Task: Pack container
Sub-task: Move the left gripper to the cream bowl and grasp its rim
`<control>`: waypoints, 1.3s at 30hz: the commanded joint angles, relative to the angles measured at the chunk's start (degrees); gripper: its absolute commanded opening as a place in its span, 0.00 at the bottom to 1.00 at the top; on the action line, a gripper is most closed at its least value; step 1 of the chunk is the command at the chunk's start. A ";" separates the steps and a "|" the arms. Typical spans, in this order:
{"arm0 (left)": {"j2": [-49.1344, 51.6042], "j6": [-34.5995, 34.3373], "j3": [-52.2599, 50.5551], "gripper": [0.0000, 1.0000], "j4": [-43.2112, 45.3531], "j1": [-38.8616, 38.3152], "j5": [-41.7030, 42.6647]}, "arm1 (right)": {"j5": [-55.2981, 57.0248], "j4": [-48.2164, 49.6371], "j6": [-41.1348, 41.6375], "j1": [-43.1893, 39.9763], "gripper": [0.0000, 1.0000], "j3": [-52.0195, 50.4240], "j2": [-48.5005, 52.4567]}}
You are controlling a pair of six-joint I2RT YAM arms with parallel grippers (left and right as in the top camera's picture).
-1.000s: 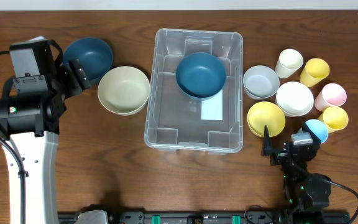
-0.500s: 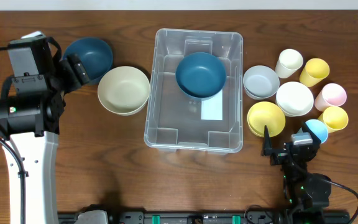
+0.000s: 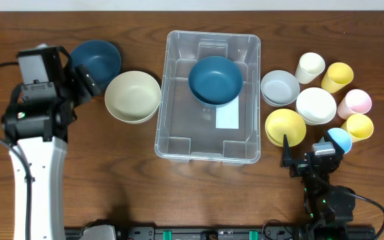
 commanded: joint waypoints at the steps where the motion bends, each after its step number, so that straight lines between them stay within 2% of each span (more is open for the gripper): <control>1: 3.32 -2.51 -3.26 0.98 1.25 0.37 2.93 | -0.37 -0.22 -0.63 -0.57 0.99 -0.09 -0.28; 13: 18.27 -3.32 -4.87 0.98 8.24 0.37 16.31 | -0.37 -0.24 -0.61 -0.57 0.99 -0.09 -0.28; 21: 25.51 -3.32 -4.87 0.98 7.08 0.37 16.96 | -0.37 -0.22 -0.63 -0.57 0.99 -0.09 -0.28; 39: 26.29 -3.30 -4.87 0.98 6.64 0.37 16.90 | -0.37 -0.24 -0.61 -0.57 0.99 -0.09 -0.28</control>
